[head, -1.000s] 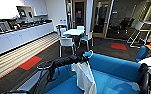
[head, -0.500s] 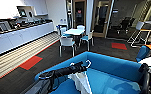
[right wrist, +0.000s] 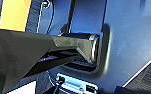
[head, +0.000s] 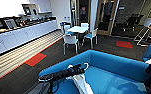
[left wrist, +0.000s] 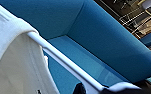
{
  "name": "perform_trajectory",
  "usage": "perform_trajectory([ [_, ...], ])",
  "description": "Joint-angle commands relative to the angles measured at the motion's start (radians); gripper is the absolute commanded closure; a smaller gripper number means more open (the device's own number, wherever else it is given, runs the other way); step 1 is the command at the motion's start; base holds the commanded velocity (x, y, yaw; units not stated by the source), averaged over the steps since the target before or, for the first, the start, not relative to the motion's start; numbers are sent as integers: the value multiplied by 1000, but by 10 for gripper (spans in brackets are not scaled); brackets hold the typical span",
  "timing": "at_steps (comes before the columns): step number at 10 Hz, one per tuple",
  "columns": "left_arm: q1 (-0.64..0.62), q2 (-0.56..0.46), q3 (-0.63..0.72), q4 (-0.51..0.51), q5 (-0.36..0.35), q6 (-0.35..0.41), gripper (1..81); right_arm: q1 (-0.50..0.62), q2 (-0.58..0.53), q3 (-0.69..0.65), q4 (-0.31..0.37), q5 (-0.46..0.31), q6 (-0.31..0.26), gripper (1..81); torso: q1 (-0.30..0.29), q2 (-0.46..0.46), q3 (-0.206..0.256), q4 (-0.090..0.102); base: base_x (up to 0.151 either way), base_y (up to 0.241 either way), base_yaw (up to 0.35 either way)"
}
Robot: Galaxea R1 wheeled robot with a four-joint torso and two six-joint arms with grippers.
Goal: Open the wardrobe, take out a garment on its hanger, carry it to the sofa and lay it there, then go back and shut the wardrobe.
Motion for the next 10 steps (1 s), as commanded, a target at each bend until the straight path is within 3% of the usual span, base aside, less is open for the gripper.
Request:
perform_trajectory([
  [1, -154, 67, 5, 41, -5, 4, 811, 4, 1, 8, -13, -51, -2, 10, 0, 0, 0, 0, 0, 0, 0],
  [2, -143, 67, 5, 43, -5, 4, 811, 1, 0, 3, -11, -49, -2, 10, 0, 0, 0, 0, 0, 0, 0],
  [3, -137, 67, 8, 41, -5, 4, 811, -2, 0, 0, -11, -31, -2, 10, 0, 0, -38, 67, 0, 0, 0],
  [6, -113, 15, 50, 40, -5, 4, 811, -2, -2, -2, -13, -25, -2, 10, 0, 0, -62, 140, 0, 0, 0],
  [7, -102, 7, 60, 41, -5, 6, 811, -2, -2, -2, -13, -25, -2, 10, 0, 0, -69, 149, 0, 0, 0],
  [8, -91, -3, 74, 45, -7, 6, 811, -2, -2, -2, -13, -25, -2, 10, 0, 0, -45, 119, 0, 0, 0],
  [9, -80, -25, 95, 45, -11, 6, 811, -2, -2, -5, -10, -25, -2, 10, 0, 0, -49, 137, 0, 0, 0],
  [10, -67, -43, 106, 43, -13, 6, 811, -2, -2, -6, -11, -25, -2, 10, 0, 0, -51, 144, 0, 0, 0],
])
